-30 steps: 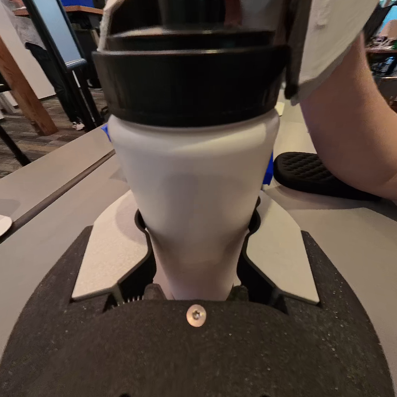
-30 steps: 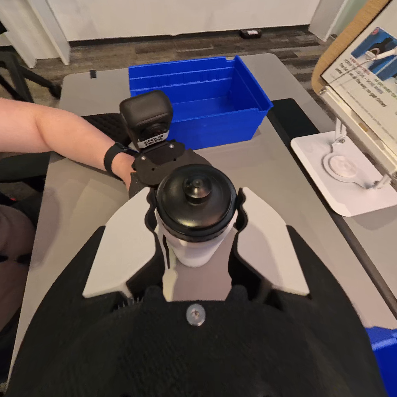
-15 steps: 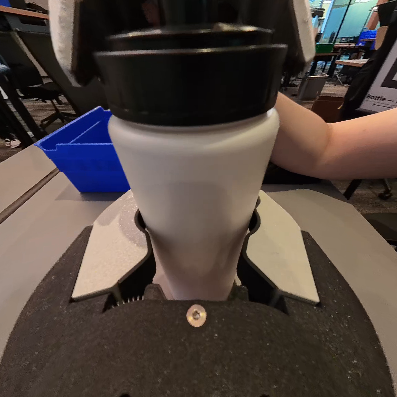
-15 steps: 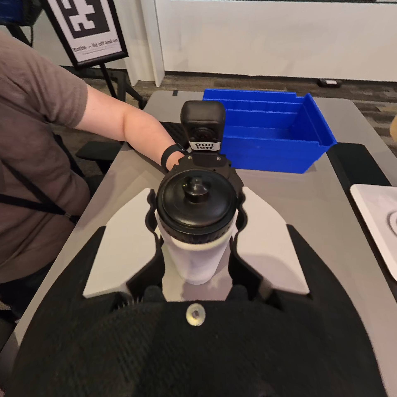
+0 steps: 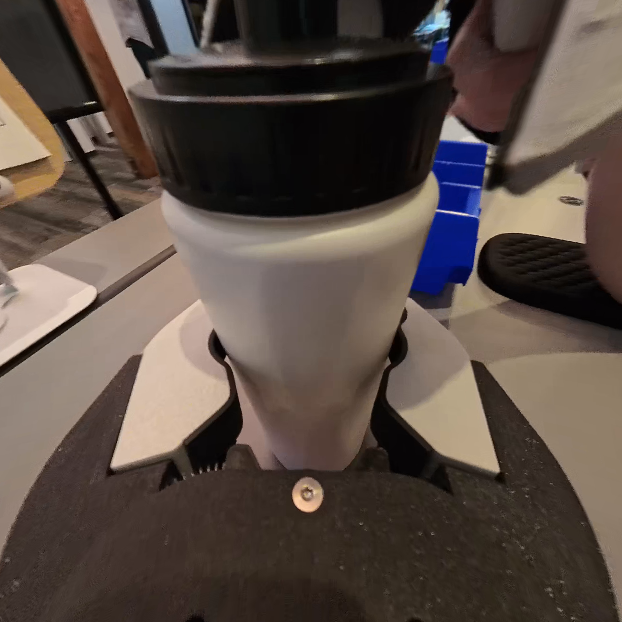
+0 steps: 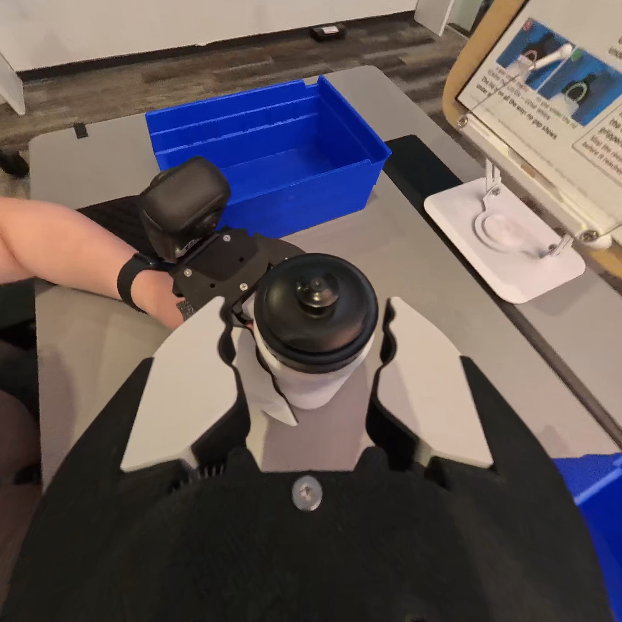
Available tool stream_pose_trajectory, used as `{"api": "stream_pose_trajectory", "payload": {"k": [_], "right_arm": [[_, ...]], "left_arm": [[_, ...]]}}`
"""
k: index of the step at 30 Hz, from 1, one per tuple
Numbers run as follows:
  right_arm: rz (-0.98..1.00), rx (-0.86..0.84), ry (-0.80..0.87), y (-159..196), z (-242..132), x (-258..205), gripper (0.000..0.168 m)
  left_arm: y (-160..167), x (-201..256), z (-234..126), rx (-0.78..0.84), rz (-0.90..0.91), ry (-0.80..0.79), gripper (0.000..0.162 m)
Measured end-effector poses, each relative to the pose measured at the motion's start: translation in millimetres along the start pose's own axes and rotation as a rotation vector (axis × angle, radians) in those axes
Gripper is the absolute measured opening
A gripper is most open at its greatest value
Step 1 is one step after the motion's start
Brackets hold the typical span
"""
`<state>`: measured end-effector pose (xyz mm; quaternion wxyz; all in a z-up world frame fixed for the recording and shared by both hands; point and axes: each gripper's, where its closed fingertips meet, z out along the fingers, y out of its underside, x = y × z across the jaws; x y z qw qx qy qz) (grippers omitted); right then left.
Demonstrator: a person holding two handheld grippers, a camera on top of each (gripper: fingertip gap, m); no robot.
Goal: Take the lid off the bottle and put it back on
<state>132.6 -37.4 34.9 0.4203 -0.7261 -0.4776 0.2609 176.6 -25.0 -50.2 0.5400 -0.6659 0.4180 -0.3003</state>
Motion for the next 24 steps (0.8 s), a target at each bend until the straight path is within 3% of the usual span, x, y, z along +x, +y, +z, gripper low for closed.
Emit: {"api": "stream_pose_trajectory", "payload": {"k": [2, 7, 11, 15, 17, 21, 24], "right_arm": [[0.037, 0.0, 0.04, -0.2, 1.4, 4.3, 0.073], [-0.029, -0.023, -0.016, 2.9, -2.7, 0.1, 0.073], [-0.152, -0.012, -0.22, 9.7, -14.8, -16.4, 0.073], [-0.292, 0.069, -0.53, 21.2, -37.4, -47.3, 0.073], [-0.3, 0.1, -0.603, 23.1, -42.3, -52.9, 0.073], [-0.28, 0.101, -0.541, 20.0, -36.2, -44.1, 0.073], [-0.268, 0.094, -0.367, 10.3, -23.9, -29.5, 0.093]], "left_arm": [[0.8, -1.1, -0.7, -0.011, 0.0, -0.018, 0.098], [0.2, 6.8, 0.0, -0.003, 0.009, 0.065, 0.097], [-1.4, 31.0, -1.8, 0.025, 0.033, 0.232, 0.097], [-0.2, 74.5, -12.4, 0.03, 0.108, 0.492, 0.097], [0.3, 84.1, -14.0, 0.023, 0.117, 0.525, 0.097], [-0.2, 76.5, -10.2, 0.019, 0.098, 0.466, 0.097], [-0.3, 49.0, -3.7, 0.005, 0.061, 0.293, 0.097]]}}
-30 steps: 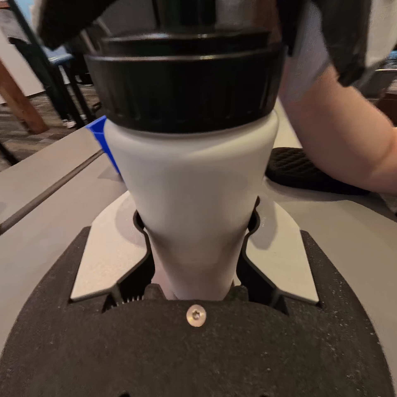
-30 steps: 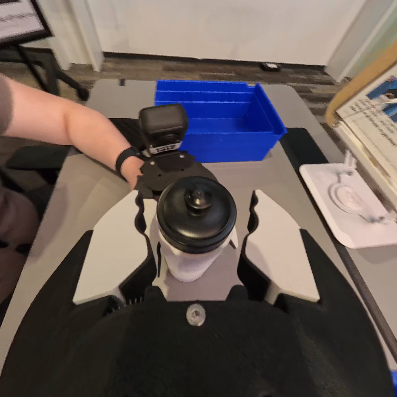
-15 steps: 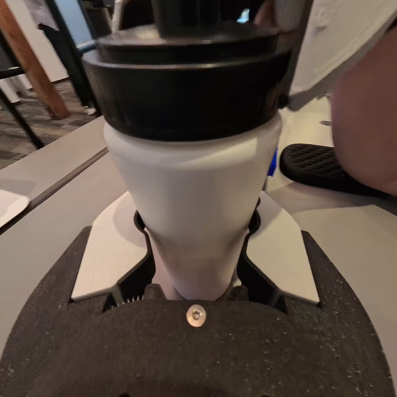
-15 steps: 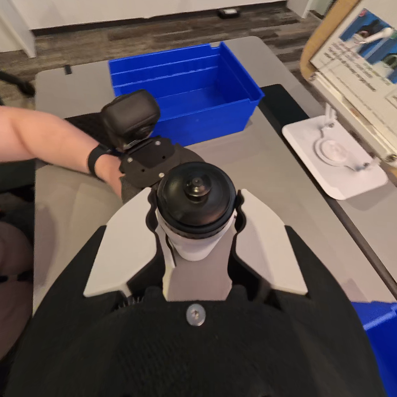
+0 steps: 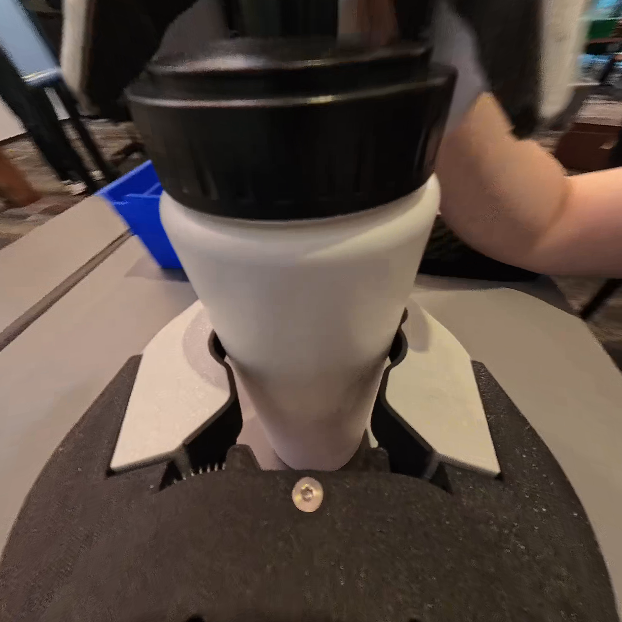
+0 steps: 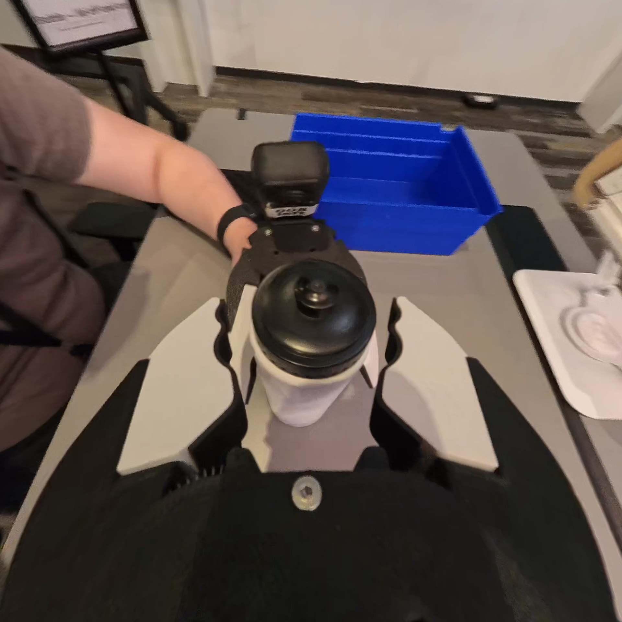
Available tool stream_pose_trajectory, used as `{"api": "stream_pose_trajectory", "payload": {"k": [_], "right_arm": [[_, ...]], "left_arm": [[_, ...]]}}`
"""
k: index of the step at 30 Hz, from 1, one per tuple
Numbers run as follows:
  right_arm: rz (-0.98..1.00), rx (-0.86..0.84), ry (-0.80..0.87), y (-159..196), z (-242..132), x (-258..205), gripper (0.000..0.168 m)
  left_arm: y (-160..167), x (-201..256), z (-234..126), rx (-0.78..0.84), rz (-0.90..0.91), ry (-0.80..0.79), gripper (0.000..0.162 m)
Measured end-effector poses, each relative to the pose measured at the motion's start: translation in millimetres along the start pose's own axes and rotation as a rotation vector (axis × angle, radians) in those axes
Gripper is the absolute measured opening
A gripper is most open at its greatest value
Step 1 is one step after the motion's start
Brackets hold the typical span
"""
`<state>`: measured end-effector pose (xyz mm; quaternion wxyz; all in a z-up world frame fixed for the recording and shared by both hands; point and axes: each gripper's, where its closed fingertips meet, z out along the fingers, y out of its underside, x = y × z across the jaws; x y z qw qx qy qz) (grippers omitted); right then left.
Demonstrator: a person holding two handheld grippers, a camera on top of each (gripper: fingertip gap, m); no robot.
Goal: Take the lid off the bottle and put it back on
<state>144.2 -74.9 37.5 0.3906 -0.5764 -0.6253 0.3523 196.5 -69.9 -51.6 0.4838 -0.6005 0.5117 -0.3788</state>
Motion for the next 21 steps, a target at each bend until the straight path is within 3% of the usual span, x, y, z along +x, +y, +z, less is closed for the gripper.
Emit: {"api": "stream_pose_trajectory", "payload": {"k": [6, 9, 14, 21], "right_arm": [[0.15, -0.071, 0.411, -8.6, 13.6, 37.9, 0.092], [0.251, -0.1, 0.502, -0.6, 19.7, 45.1, 0.079], [0.244, -0.12, 0.406, 2.2, 18.0, 37.8, 0.074], [-0.052, -0.007, -0.108, 4.5, 0.0, -17.0, 0.074]], "left_arm": [[5.6, -45.7, -16.8, -0.011, -0.068, -0.28, 0.097], [6.8, -52.1, -20.0, -0.017, -0.076, -0.321, 0.097], [6.1, -46.2, -17.5, -0.016, -0.06, -0.262, 0.097], [1.3, 14.6, -6.3, -0.008, 0.055, 0.103, 0.097]]}}
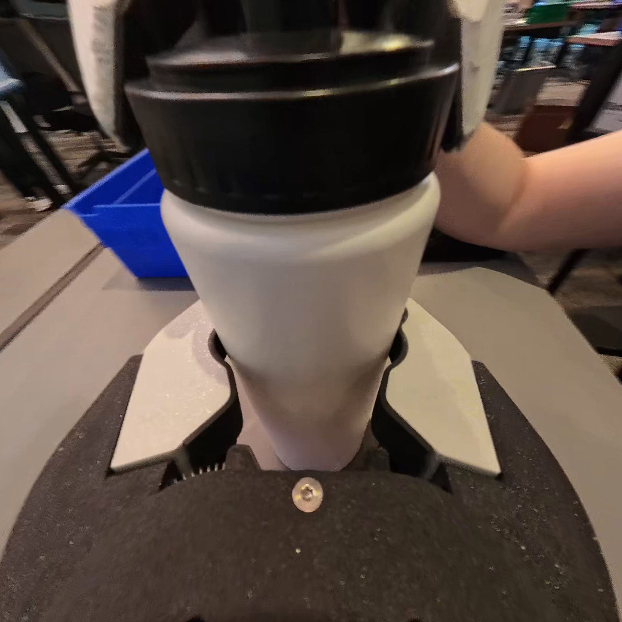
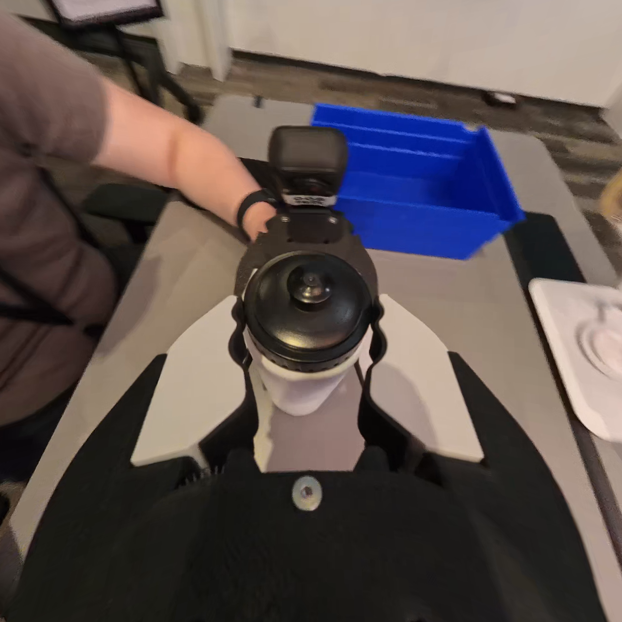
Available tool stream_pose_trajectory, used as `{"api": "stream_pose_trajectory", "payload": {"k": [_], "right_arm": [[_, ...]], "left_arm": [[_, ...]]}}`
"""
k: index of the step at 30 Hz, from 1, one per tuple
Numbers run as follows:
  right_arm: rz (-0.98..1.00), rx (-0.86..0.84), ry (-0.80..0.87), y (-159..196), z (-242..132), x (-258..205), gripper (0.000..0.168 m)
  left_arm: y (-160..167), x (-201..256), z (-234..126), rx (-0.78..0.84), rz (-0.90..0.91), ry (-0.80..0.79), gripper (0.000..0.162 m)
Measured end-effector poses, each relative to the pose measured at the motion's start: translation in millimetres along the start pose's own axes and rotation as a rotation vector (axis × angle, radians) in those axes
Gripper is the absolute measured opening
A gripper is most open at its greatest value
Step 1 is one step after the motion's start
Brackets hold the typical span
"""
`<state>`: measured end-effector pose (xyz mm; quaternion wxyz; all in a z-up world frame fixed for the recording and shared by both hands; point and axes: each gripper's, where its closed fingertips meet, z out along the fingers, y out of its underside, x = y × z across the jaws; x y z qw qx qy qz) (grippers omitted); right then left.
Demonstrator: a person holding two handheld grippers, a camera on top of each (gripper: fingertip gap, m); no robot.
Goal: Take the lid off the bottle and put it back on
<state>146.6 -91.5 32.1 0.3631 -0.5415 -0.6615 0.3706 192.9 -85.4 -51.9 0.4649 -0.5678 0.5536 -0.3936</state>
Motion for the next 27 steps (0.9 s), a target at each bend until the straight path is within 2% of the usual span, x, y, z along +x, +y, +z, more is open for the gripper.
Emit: {"api": "stream_pose_trajectory", "payload": {"k": [2, 5, 8, 10, 14, 17, 21, 27], "right_arm": [[0.004, 0.06, -0.086, -1.1, -2.4, -7.1, 0.074], [0.053, 0.054, -0.068, 1.1, 0.6, 0.3, 0.074], [0.087, -0.006, 0.105, -1.1, 6.9, 19.1, 0.091], [0.112, -0.053, 0.245, -5.0, 11.1, 30.4, 0.091], [0.241, -0.116, 0.514, -6.1, 15.0, 49.2, 0.088], [0.285, -0.114, 0.597, -5.0, 14.5, 56.2, 0.073], [0.223, -0.139, 0.487, -4.0, 12.4, 47.0, 0.074], [0.004, -0.005, 0.058, -6.0, 5.4, 4.9, 0.074]], "left_arm": [[-1.4, 12.2, 4.1, 0.005, -0.005, 0.06, 0.097], [-1.3, 6.6, 3.8, 0.008, -0.027, 0.027, 0.097], [1.3, -14.7, -0.4, -0.005, -0.057, -0.109, 0.097], [3.6, -31.2, -6.2, -0.009, -0.085, -0.218, 0.097], [8.9, -55.3, -19.8, -0.029, -0.124, -0.396, 0.097], [9.7, -56.8, -21.3, -0.035, -0.131, -0.416, 0.097], [7.8, -51.1, -18.3, -0.034, -0.093, -0.358, 0.097], [-1.7, -3.1, -4.0, 0.062, -0.035, -0.029, 0.097]]}}
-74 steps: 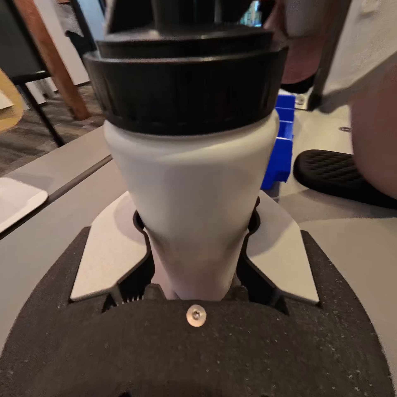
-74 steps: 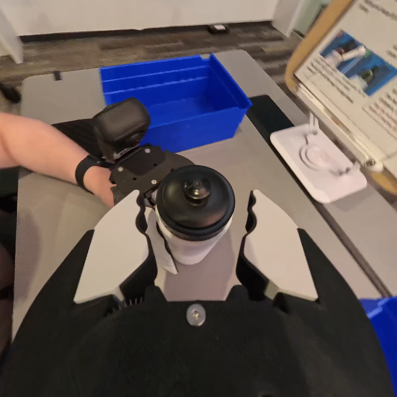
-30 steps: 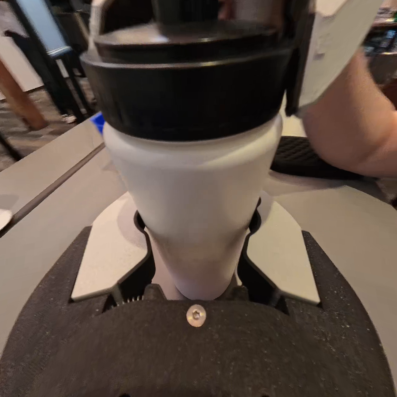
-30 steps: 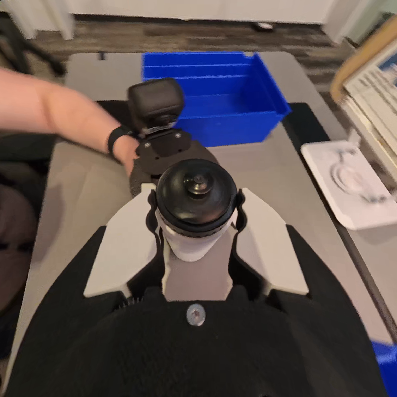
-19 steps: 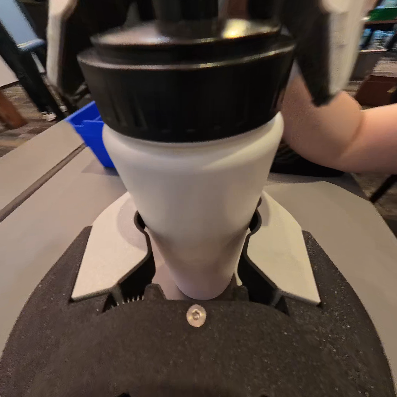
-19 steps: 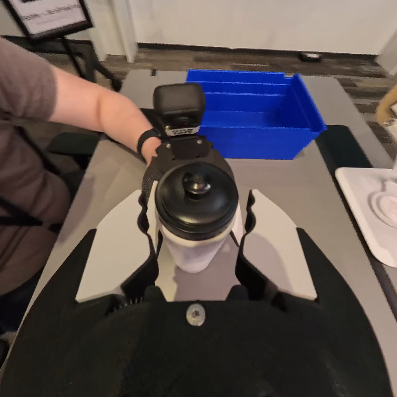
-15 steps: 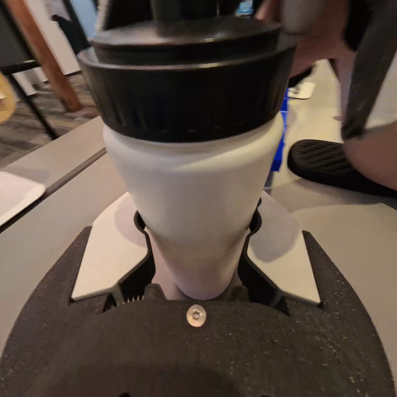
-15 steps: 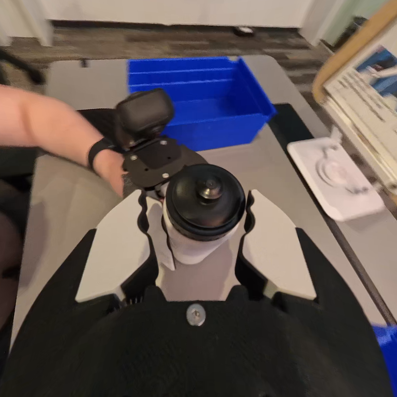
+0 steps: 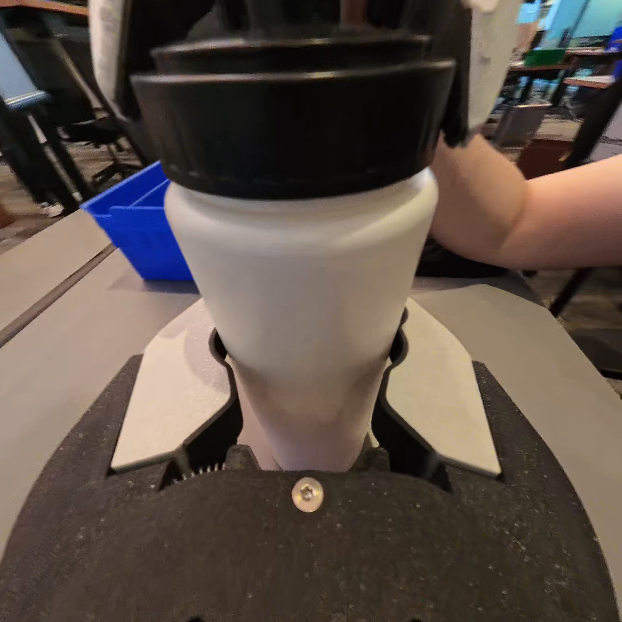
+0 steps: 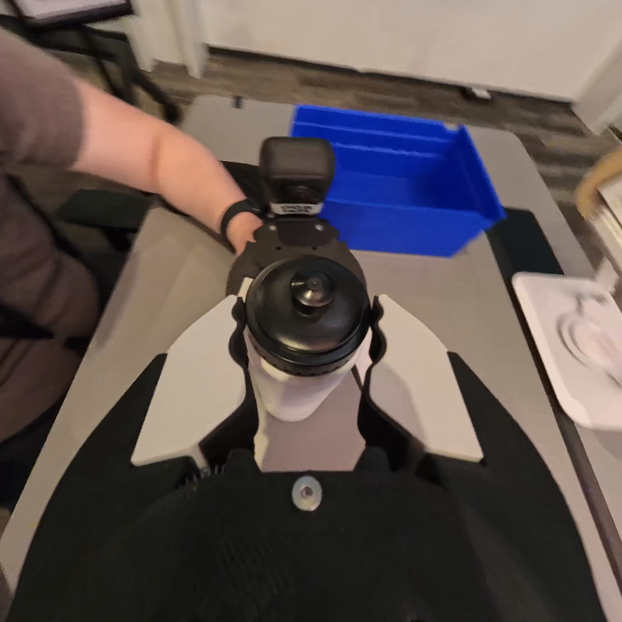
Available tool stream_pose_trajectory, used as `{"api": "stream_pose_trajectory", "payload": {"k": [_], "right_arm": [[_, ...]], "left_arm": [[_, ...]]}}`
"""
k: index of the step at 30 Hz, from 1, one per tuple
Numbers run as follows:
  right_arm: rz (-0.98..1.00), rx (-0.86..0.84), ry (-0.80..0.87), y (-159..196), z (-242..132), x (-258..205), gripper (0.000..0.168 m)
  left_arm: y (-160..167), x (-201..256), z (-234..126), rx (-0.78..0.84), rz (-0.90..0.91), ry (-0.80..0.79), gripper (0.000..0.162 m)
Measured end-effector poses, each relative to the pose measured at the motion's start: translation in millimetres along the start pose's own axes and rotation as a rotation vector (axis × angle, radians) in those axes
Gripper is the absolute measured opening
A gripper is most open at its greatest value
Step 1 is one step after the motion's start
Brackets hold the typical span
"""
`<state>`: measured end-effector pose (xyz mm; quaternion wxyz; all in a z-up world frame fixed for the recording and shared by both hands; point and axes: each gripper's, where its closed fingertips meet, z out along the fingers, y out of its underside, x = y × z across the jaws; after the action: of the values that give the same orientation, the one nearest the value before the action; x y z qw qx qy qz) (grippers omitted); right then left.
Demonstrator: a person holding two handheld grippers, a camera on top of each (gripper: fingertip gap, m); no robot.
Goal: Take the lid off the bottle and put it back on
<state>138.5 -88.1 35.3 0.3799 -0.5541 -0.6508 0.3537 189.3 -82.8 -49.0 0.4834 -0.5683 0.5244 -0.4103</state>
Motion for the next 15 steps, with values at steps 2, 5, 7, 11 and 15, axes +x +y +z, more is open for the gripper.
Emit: {"api": "stream_pose_trajectory", "payload": {"k": [2, 5, 7, 11, 15], "right_arm": [[0.001, 0.079, -0.117, -1.0, -4.9, -10.0, 0.074], [0.064, 0.076, -0.089, -0.4, -3.6, -1.0, 0.072], [0.081, 0.038, 0.002, -2.4, 0.6, 7.2, 0.081], [0.142, -0.034, 0.293, -8.6, 9.5, 32.3, 0.088], [0.257, -0.058, 0.448, -5.2, 19.1, 45.6, 0.084]], "left_arm": [[-0.7, 13.5, 2.9, 0.002, 0.01, 0.077, 0.097], [-0.7, 7.3, 3.0, 0.0, -0.007, 0.037, 0.097], [1.5, -9.0, -0.4, -0.022, -0.02, -0.066, 0.097], [5.0, -38.2, -12.7, -0.034, -0.055, -0.247, 0.097], [6.8, -48.8, -17.8, -0.048, -0.07, -0.333, 0.097]]}}
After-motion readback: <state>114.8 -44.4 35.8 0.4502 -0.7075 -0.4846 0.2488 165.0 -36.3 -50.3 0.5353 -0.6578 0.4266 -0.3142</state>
